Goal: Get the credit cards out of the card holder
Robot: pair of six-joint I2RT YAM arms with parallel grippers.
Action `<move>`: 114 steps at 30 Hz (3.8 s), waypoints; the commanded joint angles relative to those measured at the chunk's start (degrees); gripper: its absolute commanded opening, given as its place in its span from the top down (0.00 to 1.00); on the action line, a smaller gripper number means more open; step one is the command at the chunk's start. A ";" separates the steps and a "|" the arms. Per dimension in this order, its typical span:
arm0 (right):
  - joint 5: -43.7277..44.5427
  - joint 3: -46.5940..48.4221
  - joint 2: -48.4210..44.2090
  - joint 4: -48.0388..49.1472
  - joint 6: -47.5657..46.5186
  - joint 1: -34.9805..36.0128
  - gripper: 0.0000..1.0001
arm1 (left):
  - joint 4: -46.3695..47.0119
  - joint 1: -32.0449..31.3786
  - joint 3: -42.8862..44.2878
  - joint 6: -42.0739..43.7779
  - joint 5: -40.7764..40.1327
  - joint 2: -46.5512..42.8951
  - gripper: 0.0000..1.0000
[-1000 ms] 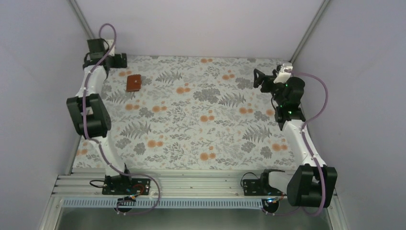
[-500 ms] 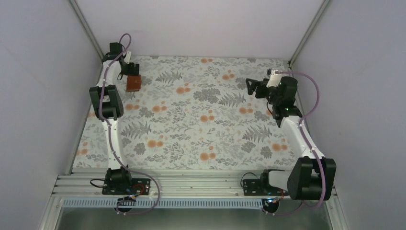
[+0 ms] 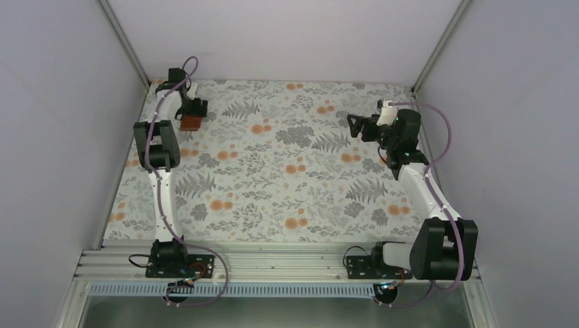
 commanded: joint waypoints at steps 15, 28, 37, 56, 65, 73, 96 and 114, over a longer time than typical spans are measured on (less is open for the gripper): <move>-0.75 1.90 -0.12 -1.08 -0.17 0.53 0.01 | -2.05 -0.44 -4.17 3.61 -1.79 -2.22 0.21; -6.56 3.14 -1.54 -3.16 0.75 0.90 0.01 | -0.62 0.24 -7.90 2.97 6.65 -8.83 0.42; -14.69 5.38 2.33 1.43 8.00 13.74 0.01 | -2.26 0.24 -10.07 -2.59 9.52 -17.19 0.46; -10.33 69.16 51.84 -2.63 19.25 44.71 0.01 | -4.56 -5.30 -18.30 -0.50 17.15 -44.82 0.46; -6.47 72.11 57.57 -1.33 23.91 45.18 0.06 | -3.84 -5.60 -19.35 -1.75 19.18 -46.75 0.46; -6.27 76.24 61.31 -0.83 25.55 45.18 0.29 | -3.40 -5.74 -19.61 -2.79 20.59 -47.52 0.46; -25.18 60.22 37.78 -22.35 -11.93 41.91 0.96 | -23.39 -3.80 -3.81 15.28 36.77 -55.34 0.00; -25.62 49.10 13.27 -19.86 -14.85 41.73 0.96 | -22.72 -4.16 -16.74 27.44 58.07 -75.77 0.00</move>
